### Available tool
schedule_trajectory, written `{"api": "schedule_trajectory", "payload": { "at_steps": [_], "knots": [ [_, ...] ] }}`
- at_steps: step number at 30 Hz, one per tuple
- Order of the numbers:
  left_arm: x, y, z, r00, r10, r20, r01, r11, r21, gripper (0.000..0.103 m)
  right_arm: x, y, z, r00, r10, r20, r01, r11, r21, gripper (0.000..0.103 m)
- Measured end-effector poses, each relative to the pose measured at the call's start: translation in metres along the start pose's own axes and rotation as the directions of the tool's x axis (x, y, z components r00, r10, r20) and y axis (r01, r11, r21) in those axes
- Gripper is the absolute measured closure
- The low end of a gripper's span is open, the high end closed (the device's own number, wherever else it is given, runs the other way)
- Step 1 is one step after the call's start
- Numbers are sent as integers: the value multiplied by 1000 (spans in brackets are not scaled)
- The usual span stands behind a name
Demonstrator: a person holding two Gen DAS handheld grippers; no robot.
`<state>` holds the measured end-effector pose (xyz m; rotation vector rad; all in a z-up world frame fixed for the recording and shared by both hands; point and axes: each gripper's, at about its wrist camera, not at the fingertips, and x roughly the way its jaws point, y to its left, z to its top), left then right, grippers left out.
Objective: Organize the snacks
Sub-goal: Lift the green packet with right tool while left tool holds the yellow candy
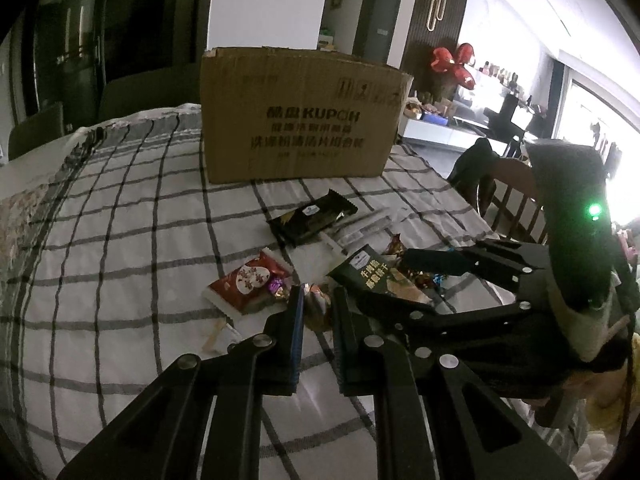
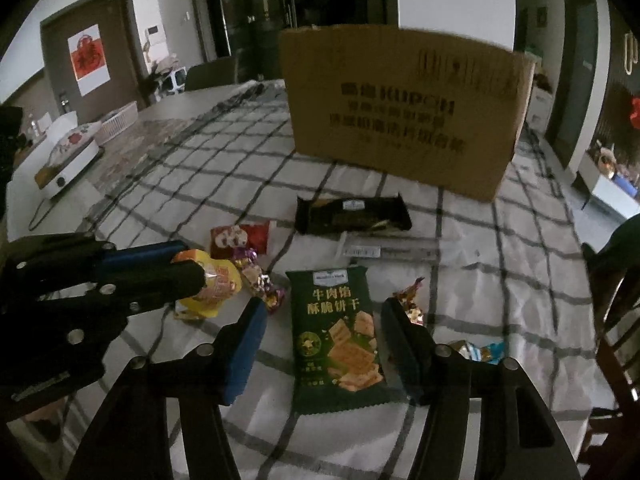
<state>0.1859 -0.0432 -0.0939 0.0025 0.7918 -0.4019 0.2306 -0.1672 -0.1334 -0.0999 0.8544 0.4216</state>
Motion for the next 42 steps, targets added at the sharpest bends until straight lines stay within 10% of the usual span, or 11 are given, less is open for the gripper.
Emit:
{"api": "schedule_trajectory", "payload": {
  "at_steps": [42],
  "knots": [
    [19, 19, -9, 997, -50, -66, 40, 989, -144, 80, 0, 1, -4, 999, -38, 12, 38, 999, 34, 57]
  ]
}}
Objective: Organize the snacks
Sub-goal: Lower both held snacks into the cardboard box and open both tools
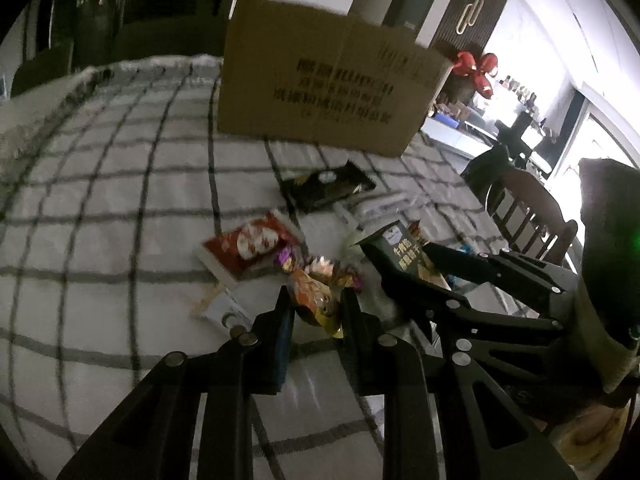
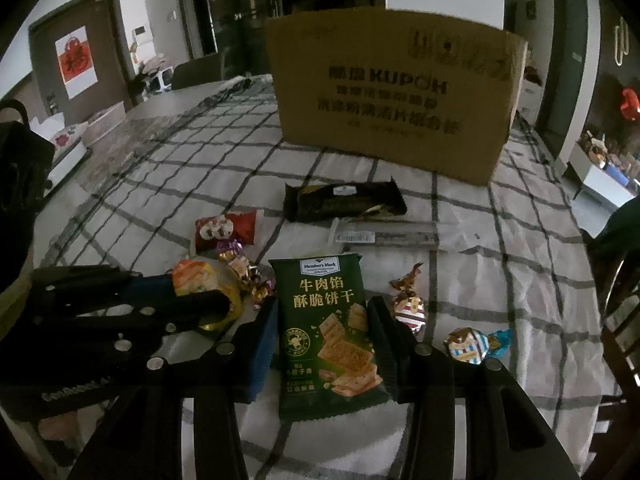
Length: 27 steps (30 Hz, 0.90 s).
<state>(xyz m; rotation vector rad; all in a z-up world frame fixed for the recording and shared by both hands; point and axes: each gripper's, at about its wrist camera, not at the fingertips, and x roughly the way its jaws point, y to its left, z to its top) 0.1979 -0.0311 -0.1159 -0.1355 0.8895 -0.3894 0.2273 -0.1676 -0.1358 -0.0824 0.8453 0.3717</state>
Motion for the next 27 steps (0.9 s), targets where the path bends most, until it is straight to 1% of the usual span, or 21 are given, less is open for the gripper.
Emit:
{"api": "schedule_trajectory", "payload": {
  "at_steps": [4, 8, 13, 18, 23, 27],
  "knots": [
    [-14, -9, 12, 1000, 6, 29, -7, 1000, 31, 80, -14, 0, 5, 999, 1, 37, -1, 1000, 14, 57],
    [-24, -16, 28, 998, 11, 68, -16, 998, 64, 80, -31, -2, 18, 996, -7, 84, 4, 999, 34, 57],
    [-34, -23, 56, 992, 25, 123, -38, 994, 105, 80, -46, -7, 36, 990, -36, 139, 30, 999, 46, 57],
    [-42, -29, 89, 982, 32, 186, -60, 987, 148, 80, -61, -14, 62, 976, -69, 209, 57, 996, 64, 57],
    [-45, -33, 127, 971, 36, 237, -81, 980, 183, 80, -74, -25, 94, 954, -107, 279, 84, 992, 93, 57],
    [-46, -34, 153, 964, 26, 264, -81, 976, 201, 80, -80, -34, 118, 938, -127, 322, 96, 989, 109, 57]
  ]
}}
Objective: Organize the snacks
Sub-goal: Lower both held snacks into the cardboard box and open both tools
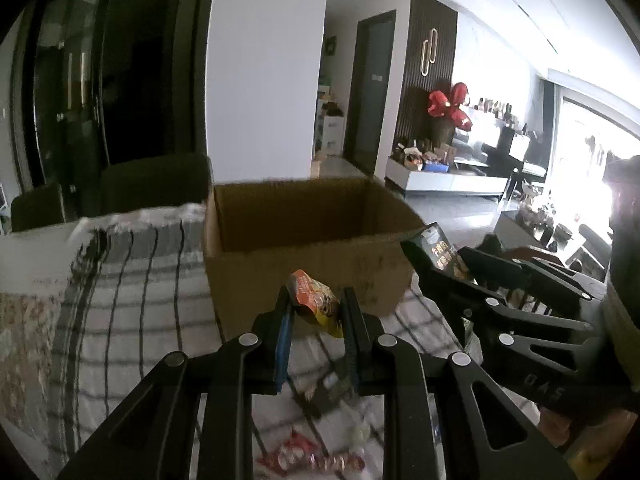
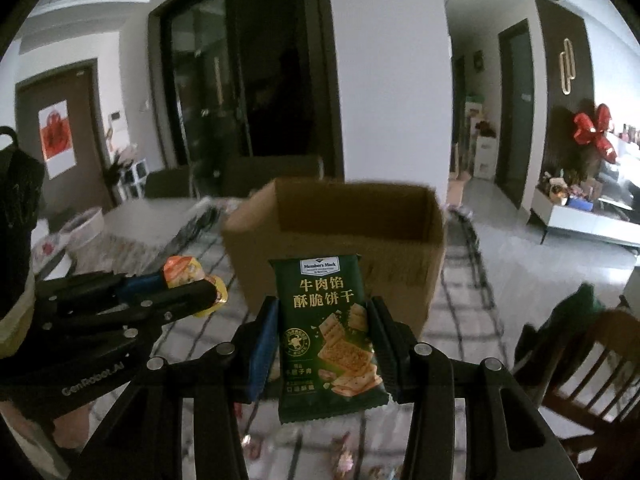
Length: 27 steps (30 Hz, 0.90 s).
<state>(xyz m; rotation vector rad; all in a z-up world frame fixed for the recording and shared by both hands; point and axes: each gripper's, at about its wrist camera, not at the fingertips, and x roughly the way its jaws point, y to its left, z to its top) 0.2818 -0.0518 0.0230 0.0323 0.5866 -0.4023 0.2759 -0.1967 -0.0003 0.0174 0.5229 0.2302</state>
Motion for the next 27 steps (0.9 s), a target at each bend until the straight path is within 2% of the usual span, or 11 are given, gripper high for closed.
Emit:
{"api": "schedule_trajectory", "payload": {
  "at_steps": [5, 10, 14, 21, 27],
  "knots": [
    [25, 9, 30, 1000, -19, -15, 19, 1000, -3, 80, 19, -9, 28, 1000, -1, 8, 1, 1000, 20, 57],
    [66, 22, 60, 997, -48, -62, 46, 998, -35, 80, 51, -22, 52, 999, -9, -32, 10, 999, 33, 57],
    [101, 31, 74, 993, -39, -113, 32, 998, -55, 80, 85, -34, 66, 996, -29, -89, 31, 999, 29, 57],
    [142, 36, 75, 980, -30, -197, 14, 997, -79, 80, 127, -49, 72, 983, -30, -181, 38, 999, 39, 57],
    [156, 36, 70, 972, -10, -235, -9, 997, -78, 79, 146, -53, 76, 973, -27, -228, 36, 999, 35, 57]
  ]
}}
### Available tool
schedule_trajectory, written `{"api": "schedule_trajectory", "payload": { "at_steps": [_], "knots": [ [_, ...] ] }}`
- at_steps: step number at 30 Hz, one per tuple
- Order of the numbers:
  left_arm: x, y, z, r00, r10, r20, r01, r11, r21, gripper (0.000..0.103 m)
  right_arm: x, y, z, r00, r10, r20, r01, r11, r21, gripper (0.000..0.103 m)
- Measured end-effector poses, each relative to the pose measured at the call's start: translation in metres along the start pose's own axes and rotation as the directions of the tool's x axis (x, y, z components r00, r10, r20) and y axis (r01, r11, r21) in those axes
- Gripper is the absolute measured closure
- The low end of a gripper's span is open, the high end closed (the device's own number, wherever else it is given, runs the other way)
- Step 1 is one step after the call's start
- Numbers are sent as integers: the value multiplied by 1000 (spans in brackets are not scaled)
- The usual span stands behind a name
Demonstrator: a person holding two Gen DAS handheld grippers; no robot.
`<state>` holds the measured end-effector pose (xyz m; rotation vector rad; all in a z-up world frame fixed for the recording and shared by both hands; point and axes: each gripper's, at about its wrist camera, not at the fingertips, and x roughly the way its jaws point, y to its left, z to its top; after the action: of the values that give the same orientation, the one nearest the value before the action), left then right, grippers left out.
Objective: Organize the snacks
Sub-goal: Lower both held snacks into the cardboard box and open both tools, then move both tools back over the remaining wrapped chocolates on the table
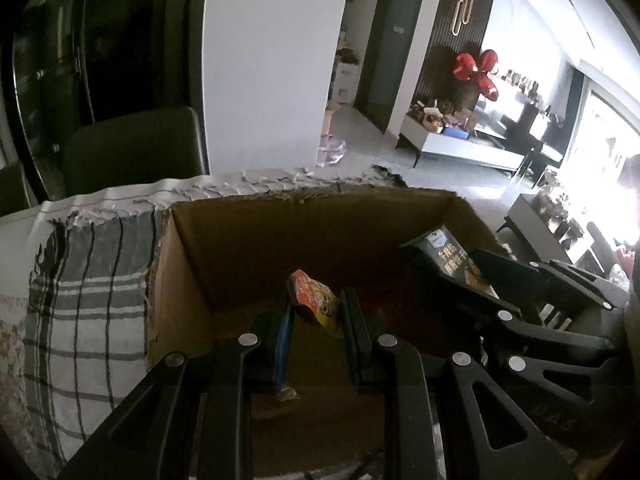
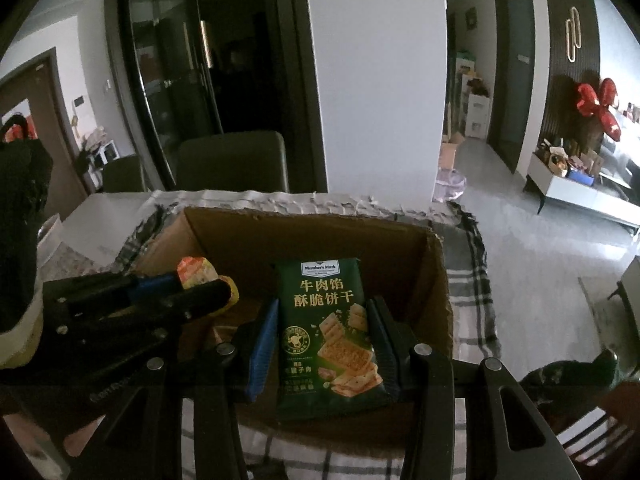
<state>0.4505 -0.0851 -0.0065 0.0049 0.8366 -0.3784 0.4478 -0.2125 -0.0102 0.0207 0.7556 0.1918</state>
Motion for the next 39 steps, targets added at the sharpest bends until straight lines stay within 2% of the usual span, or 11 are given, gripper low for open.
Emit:
{"api": "schedule_trajectory", "payload": {
  "at_steps": [3, 4, 8, 15, 21, 29, 32, 39],
  "knots": [
    [4, 5, 2, 1000, -2, -6, 2, 1000, -13, 77, 7, -1, 4, 1000, 3, -19, -3, 1000, -2, 57],
    [4, 5, 3, 1000, -3, -7, 3, 1000, -16, 68, 9, 0, 4, 1000, 2, -23, -2, 1000, -6, 57],
    [-2, 6, 4, 1000, 23, 11, -23, 1000, -10, 57, 8, 2, 1, 999, -10, -33, 9, 1000, -19, 56],
    [-19, 8, 2, 998, 38, 45, -37, 999, -7, 53, -3, 2, -1, 1000, -13, -18, 12, 1000, -15, 56],
    [-48, 1, -7, 995, 67, 73, -68, 998, 6, 50, -23, 2, -8, 1000, -12, 10, 12, 1000, 15, 56],
    [-99, -13, -35, 984, 102, 148, -108, 994, 33, 40, -81, 13, -34, 991, -64, 114, 60, 998, 34, 56],
    [-115, -18, -49, 981, 107, 164, -114, 993, 39, 38, -98, 20, -45, 988, -70, 137, 65, 997, 35, 47],
    [-144, -24, -86, 979, 105, 173, -115, 992, 47, 38, -129, 32, -72, 981, -94, 169, 92, 996, 19, 47]
  ]
}}
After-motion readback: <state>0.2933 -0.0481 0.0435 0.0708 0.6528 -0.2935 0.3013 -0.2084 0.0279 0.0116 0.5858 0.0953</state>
